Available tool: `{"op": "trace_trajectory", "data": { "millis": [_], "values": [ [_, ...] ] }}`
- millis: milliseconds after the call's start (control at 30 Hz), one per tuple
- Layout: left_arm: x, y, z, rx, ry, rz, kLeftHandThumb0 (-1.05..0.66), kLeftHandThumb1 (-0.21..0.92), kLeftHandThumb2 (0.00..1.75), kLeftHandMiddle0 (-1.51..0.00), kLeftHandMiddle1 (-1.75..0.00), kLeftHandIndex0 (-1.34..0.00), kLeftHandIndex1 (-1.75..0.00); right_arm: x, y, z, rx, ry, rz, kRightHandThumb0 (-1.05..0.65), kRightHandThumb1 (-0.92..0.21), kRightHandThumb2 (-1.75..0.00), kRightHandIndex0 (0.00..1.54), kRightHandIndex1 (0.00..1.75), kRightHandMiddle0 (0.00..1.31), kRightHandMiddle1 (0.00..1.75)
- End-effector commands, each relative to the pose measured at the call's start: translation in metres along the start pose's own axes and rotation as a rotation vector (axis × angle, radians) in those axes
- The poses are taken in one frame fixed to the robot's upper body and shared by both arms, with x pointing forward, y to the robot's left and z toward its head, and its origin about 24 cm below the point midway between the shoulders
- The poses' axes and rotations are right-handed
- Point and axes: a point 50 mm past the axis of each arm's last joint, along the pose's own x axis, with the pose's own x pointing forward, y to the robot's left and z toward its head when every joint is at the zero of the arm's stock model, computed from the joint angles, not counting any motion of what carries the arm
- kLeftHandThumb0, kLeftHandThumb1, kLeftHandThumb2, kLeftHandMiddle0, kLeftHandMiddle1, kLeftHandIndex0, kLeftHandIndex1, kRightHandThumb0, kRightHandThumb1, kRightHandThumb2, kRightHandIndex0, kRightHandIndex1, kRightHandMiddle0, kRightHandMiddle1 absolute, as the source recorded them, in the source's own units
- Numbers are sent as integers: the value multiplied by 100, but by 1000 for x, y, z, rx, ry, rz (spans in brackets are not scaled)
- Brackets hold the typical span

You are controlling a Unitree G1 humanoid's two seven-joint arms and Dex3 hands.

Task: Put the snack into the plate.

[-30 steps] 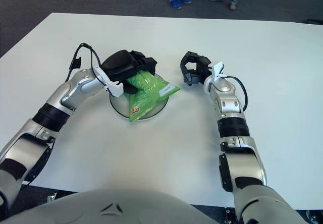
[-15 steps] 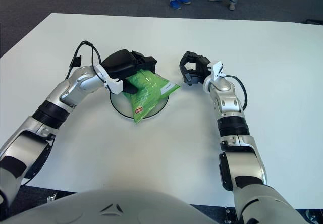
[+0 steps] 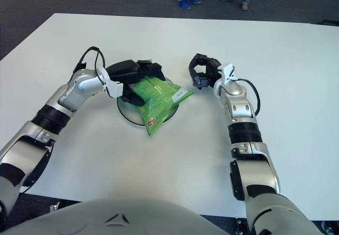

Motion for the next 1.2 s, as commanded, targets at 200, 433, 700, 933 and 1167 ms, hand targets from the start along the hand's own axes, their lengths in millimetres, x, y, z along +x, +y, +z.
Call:
{"op": "trace_trajectory", "data": {
  "millis": [200,433,700,933,1167],
  "values": [
    [-3,-4,1,-163,-100,-64,-88,92,64,-4,-48,0,-42,-9,13,-40,24,184,59,-45,-42,-118,125,175,53,175],
    [-5,0,2,-170,-155,-187,-93,92,42,0,-7,0,-7,-12,15,-35,48,186,49,-45,-42,-119,124,175,54,175],
    [-11,14,2,-151,-217,-234,-97,88,23,0,0,0,0,-14,16,-36,76,195,45,-45,-42,-119,120,175,54,175],
    [-15,32,5,-149,-255,-216,-95,84,18,0,0,0,0,-11,15,-38,63,198,50,-45,-41,-120,120,175,54,175],
    [-20,46,5,-110,-226,-168,-87,81,15,0,0,0,0,-8,13,-43,14,203,56,-46,-40,-121,123,175,55,175]
  ]
}}
